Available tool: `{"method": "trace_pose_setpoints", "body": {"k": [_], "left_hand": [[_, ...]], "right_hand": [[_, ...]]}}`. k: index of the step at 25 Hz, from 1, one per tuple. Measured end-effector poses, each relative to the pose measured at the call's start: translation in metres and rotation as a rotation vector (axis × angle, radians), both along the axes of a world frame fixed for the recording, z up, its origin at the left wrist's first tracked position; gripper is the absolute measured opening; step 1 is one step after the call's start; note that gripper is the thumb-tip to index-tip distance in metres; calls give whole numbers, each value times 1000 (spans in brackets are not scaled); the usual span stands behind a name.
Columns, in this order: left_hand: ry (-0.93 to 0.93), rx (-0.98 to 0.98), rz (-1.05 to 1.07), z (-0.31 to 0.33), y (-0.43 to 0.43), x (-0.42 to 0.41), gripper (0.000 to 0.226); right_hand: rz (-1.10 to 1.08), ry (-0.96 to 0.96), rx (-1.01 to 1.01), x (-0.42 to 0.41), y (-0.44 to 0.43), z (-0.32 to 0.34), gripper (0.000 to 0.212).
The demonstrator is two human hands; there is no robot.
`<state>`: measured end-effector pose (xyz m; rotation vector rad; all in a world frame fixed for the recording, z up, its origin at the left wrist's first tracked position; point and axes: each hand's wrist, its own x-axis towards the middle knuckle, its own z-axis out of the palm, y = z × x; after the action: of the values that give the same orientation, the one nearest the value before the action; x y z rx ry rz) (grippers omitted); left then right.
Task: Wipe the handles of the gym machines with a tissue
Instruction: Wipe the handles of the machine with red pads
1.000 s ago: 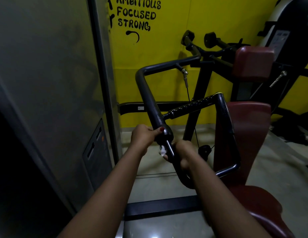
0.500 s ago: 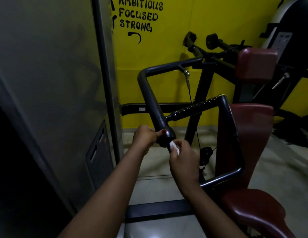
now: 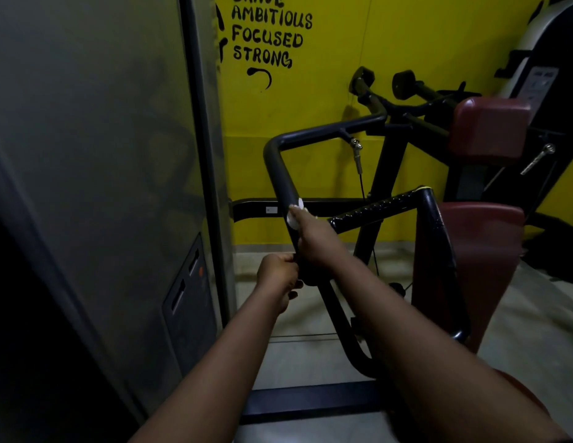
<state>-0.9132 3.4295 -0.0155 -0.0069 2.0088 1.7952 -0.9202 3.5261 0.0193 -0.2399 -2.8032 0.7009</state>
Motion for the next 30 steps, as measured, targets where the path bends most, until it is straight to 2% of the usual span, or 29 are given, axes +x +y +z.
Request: {"method": "trace_pose_setpoints", "body": {"k": [1,3,6,7,10,12,14,16,20,22,23,24,27,30], "left_hand": [[13,-11,0,-1,1,0,21],[6,-13,5,0,0,1,20],[-33,12,13,0,-2,1,22],[-36,17,8,-1,-2,0,24],[-43,48,8,-2,-4,-1,20],[-72,80,1,-2,-5,-1,19],[-86,86,10,1,-6,0,18],[-79,58,8,2,-7,-2,17],[-44,11,11,4,-5,-2,21],[-40,-6,12,5,-4,-2,21],[-44,-5,11,6,-4,-1,21],[-48,1,8,6,-4,-1,20],[-51,6,7,6,-4,-1,14],[-36,16,17,4,-3,-2,10]], "right_hand": [[-27,-66,14,-14,4,5,62],[-170,-101,88,-36,5,10,45],[-215,-14,297,-28,-5,6,29],[-189,60,279,-18,-4,0,29],[-131,304,52,25,-6,-25,29],[-176,409,-96,45,-13,-35,28],[-299,340,-156,46,-18,-30,30],[-448,158,-268,30,-12,-19,29],[-625,13,-804,6,5,-14,24],[-568,-5,-1194,5,13,-22,18],[-537,13,-1318,7,14,-25,17],[-512,7,-1351,10,15,-32,19],[-487,49,-1242,22,12,-38,25],[-557,182,-753,57,-2,-35,27]]}}
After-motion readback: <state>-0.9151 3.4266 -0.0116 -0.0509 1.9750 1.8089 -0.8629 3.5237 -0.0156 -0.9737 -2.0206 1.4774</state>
